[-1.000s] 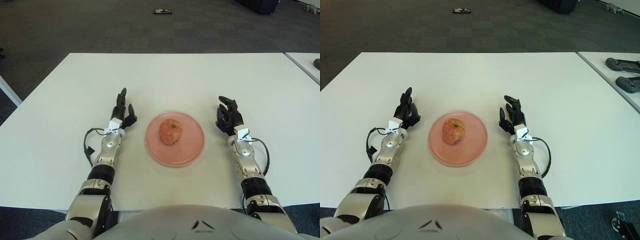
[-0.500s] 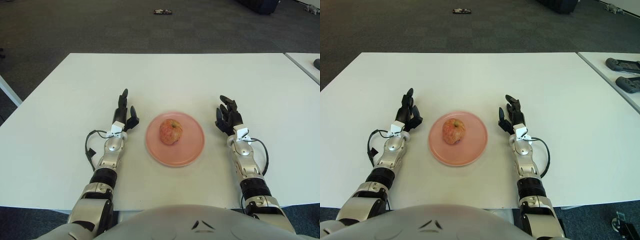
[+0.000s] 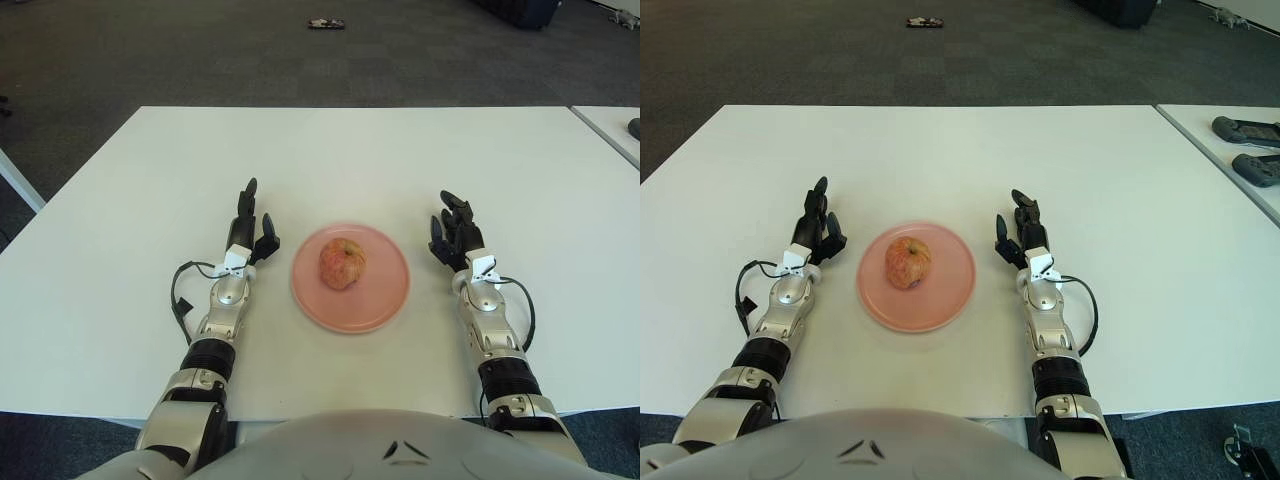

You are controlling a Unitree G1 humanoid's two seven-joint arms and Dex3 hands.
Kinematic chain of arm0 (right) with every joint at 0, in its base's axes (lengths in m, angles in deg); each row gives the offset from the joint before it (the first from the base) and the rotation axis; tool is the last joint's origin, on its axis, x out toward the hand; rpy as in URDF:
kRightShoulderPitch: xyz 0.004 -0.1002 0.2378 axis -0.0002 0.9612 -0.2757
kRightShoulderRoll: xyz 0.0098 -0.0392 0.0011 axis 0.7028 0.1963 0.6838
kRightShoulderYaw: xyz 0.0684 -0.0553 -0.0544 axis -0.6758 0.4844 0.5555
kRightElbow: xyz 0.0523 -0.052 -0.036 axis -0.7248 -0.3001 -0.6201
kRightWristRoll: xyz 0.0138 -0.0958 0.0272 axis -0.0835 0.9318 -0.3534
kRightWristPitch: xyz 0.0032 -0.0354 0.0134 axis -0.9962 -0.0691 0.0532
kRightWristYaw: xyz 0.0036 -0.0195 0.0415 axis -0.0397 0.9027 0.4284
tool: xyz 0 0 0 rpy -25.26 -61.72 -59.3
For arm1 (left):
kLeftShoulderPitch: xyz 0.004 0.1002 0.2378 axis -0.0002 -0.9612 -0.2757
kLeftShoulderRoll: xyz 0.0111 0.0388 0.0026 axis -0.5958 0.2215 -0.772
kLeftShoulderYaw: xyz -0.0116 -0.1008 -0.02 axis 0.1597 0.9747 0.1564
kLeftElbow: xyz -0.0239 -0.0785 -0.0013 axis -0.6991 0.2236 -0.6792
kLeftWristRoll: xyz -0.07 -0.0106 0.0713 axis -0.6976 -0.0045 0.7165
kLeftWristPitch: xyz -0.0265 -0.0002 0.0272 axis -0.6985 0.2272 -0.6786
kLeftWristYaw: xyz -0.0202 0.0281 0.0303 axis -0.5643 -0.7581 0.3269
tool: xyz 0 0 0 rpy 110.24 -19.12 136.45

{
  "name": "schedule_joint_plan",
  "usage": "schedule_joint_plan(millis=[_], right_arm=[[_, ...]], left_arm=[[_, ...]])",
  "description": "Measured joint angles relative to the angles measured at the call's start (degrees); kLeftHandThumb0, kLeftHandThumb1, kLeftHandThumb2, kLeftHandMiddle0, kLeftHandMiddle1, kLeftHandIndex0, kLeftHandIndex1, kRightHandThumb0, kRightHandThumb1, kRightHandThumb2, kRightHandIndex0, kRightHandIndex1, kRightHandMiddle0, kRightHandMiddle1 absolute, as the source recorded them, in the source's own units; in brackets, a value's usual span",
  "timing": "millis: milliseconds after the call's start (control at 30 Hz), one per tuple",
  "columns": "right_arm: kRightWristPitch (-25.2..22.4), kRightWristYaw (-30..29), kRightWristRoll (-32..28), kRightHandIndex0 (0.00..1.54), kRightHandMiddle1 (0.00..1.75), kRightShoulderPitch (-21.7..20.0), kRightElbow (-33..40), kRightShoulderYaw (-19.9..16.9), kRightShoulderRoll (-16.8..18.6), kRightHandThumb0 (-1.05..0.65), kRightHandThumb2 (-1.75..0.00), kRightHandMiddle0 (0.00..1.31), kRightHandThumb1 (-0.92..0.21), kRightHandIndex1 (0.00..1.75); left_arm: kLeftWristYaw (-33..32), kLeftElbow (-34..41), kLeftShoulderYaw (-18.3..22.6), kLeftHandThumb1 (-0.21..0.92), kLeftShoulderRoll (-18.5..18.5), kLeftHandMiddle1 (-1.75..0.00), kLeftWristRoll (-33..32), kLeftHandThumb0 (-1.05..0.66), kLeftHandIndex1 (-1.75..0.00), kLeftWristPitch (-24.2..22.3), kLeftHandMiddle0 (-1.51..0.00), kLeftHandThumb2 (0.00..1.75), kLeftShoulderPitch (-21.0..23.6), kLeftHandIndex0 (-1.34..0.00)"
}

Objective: Put the apple into the plate.

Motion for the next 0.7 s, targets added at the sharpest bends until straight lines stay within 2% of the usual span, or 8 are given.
schedule_joint_plan(millis=[700], right_arm=[[-0.9,0.1,0.0,0.30,0.45,0.5,1.3,0.3,0.1,-0.68,-0.68,0.00,-0.92,0.01]], left_arm=[[-0.9,1.5,0.3,0.92,0.6,-0.01,-0.1,-0.82,-0.26,-0.1,-0.11,1.04,-1.0,0.00]])
